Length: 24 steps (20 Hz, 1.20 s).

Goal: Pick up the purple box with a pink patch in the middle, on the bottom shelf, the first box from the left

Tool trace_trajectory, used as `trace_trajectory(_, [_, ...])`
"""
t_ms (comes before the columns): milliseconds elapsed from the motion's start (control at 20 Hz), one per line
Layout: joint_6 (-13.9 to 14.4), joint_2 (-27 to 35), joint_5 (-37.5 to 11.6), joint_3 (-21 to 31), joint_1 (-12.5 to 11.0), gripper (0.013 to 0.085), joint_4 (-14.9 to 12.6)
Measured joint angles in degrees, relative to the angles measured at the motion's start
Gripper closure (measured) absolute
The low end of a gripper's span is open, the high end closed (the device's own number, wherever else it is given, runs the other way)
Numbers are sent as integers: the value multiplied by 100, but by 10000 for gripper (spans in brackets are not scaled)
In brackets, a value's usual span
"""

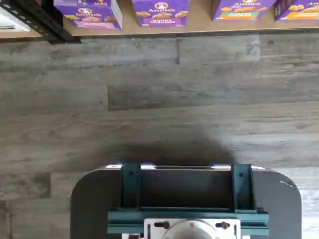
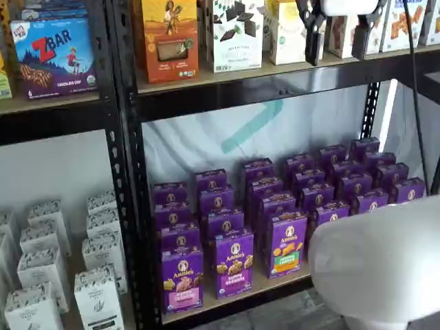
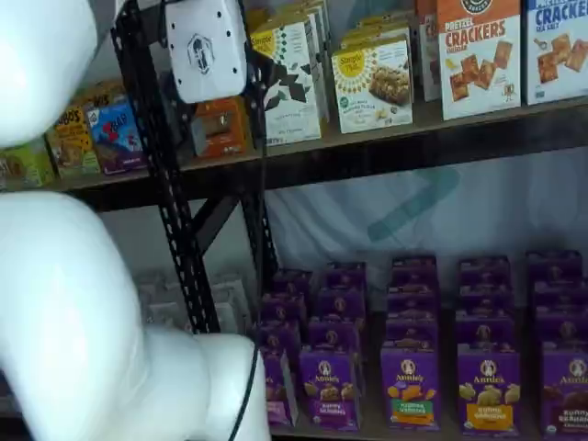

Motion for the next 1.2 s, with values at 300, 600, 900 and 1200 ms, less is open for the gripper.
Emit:
trace_trajectory(300, [125,9,-18,1,238,130,-277])
trace_trajectory(600, [154,-73,-237,243,231,130,-197])
trace_trajectory(900, [316,-166,-660,730,404,130,-231])
trace_trajectory(1200, [445,-279,-1200,1381,500,130,-130])
